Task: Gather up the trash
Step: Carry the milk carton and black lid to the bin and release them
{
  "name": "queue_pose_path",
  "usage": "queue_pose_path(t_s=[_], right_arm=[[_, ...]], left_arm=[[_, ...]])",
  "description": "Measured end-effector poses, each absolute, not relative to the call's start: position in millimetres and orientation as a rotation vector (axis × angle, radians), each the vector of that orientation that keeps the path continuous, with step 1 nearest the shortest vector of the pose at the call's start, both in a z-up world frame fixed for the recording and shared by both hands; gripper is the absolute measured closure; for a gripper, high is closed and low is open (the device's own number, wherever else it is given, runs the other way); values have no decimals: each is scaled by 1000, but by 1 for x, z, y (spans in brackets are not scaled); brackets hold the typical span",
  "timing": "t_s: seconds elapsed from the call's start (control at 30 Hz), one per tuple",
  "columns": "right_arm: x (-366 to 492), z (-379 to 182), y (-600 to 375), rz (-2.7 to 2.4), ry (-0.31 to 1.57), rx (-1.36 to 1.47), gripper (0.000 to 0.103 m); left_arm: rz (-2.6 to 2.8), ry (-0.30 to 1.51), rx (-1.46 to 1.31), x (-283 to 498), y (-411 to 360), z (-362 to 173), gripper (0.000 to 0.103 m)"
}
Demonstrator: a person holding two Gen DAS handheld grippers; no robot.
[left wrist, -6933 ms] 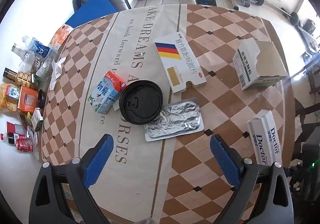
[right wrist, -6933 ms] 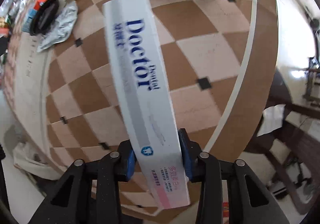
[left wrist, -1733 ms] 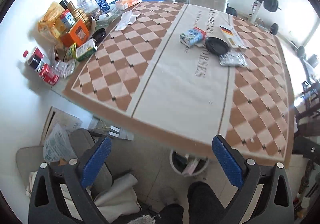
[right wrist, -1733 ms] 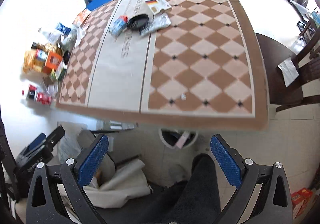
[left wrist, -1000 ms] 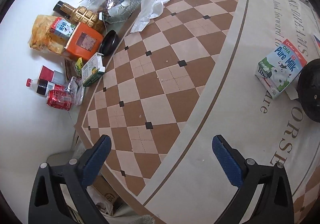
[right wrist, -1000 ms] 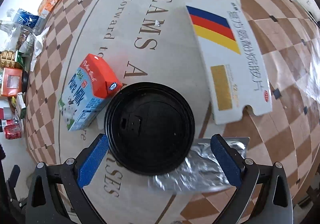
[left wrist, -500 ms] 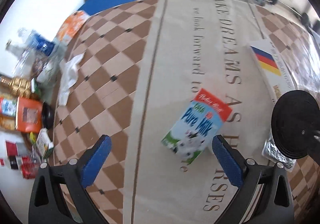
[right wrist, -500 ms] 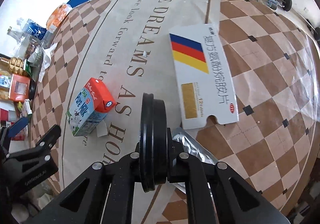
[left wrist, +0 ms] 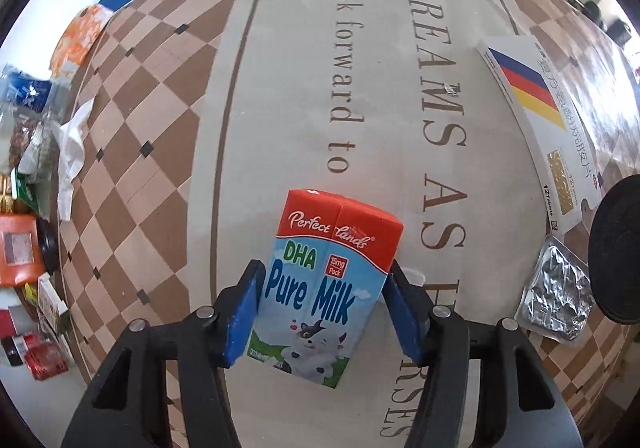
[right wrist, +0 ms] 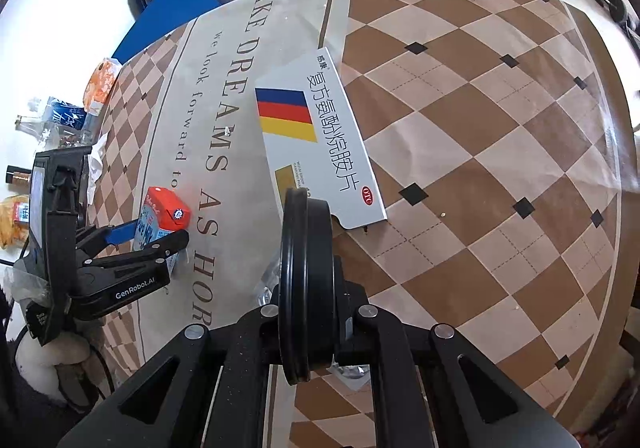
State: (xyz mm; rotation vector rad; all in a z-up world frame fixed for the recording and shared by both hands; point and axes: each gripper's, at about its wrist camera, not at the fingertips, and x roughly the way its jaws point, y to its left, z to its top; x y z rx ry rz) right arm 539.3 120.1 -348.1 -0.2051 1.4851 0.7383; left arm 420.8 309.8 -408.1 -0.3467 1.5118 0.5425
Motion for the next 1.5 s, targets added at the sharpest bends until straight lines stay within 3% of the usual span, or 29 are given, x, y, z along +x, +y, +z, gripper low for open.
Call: queue_pose_path(t_s=[0.37, 0.8, 0.97, 1.17, 1.5], right_arm=[[486, -298, 80, 801, 1388, -169, 95], [293, -277, -70, 802, 1464, -101, 95], [207, -312, -144, 765, 1568, -89, 95], [137, -399, -200, 680, 1730, -97, 95], [136, -579, -188, 611, 1681, -218, 95]], left_arm=[[735, 1319, -398, 334, 252, -339, 54], [568, 1263, -580, 158, 128, -317, 54], [490, 1376, -686, 91, 80, -369, 54], [465, 1490, -859, 56, 58, -473, 54], [481, 1508, -997, 85, 68, -657, 54]])
